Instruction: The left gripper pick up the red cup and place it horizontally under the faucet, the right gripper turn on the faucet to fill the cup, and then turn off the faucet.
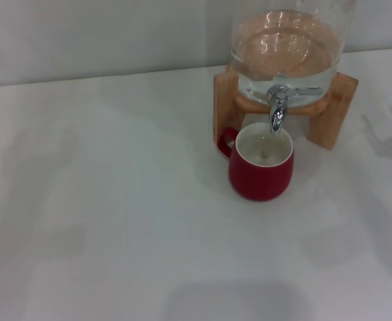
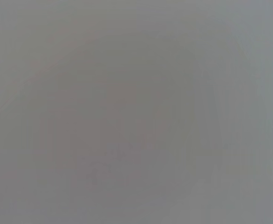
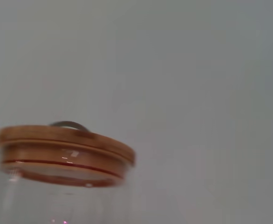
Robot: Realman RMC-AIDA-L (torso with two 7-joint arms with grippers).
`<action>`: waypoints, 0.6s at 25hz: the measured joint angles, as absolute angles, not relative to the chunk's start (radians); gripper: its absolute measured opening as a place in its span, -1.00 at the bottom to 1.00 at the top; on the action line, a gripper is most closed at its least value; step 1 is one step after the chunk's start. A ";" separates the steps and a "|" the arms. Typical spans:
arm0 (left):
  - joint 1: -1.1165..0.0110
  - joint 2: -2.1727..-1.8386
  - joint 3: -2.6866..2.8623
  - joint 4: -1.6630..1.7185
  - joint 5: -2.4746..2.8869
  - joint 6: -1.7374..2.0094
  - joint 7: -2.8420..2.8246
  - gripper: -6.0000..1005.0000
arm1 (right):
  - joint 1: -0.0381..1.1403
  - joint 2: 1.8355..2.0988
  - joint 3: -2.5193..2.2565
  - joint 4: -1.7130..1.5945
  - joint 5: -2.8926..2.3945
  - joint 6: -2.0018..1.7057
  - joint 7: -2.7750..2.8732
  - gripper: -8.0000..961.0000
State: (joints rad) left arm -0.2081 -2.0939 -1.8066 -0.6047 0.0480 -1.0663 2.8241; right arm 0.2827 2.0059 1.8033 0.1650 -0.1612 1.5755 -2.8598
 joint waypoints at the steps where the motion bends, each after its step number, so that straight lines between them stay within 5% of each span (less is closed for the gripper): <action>1: -0.209 -2.094 -1.819 -0.599 0.047 -1.075 2.824 0.78 | 0.280 2.005 1.783 0.165 -0.161 1.587 -2.858 0.29; 15: -0.237 -2.091 -1.845 -0.589 0.097 -1.108 2.825 0.77 | 0.266 2.005 1.537 0.168 -0.170 1.622 -2.824 0.29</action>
